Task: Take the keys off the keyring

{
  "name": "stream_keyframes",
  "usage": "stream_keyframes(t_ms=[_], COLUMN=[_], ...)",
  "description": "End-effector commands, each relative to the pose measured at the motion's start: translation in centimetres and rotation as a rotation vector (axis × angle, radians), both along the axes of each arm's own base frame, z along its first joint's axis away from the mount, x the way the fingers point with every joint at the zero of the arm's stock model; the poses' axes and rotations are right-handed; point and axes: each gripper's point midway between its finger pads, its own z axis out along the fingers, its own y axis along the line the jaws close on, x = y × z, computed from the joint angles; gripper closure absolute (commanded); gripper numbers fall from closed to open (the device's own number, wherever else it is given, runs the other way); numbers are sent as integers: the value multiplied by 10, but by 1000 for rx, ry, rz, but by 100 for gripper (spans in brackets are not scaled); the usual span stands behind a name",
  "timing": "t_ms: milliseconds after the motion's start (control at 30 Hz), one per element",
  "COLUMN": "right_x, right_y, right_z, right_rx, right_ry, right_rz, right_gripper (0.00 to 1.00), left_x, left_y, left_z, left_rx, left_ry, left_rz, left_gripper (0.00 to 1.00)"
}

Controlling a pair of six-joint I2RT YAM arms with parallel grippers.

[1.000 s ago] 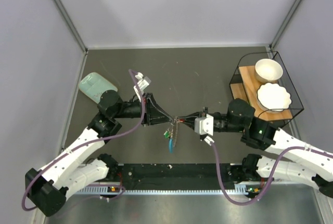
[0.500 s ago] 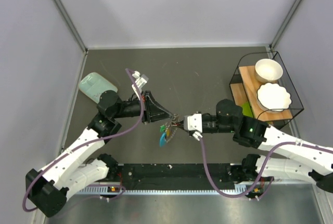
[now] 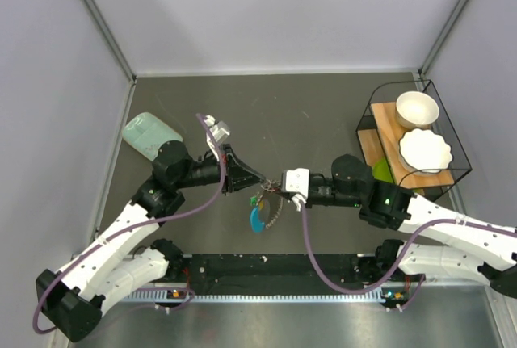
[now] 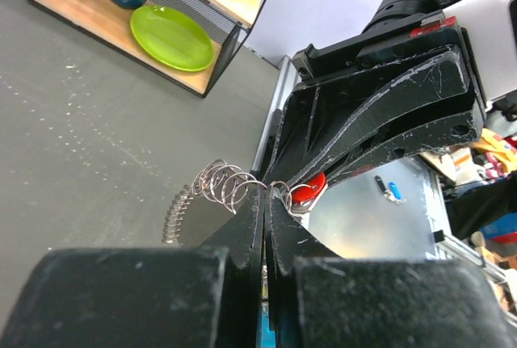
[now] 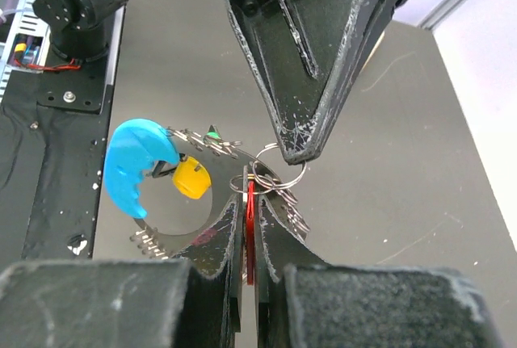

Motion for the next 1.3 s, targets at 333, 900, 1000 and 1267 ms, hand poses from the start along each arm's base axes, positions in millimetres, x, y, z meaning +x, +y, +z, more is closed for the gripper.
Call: stream_keyframes(t_ms=[333,900,1000,1267], right_x=[21,32,28,31], right_y=[-1,3,6,4], right_z=[42,39,38,28], right_rx=[116,110,105,31], right_ry=[65,118,135,225], right_rz=[-111,-145,-122,-172], right_gripper=[100,100,100,100], left_x=[3,-5,-6,35], left_y=[5,5,2,0], left_z=[-6,-25,-23,-13], left_rx=[71,135,127,158], left_ry=[-201,-228,-221,-170], left_rz=[-25,-116,-142,9], left_gripper=[100,100,100,68])
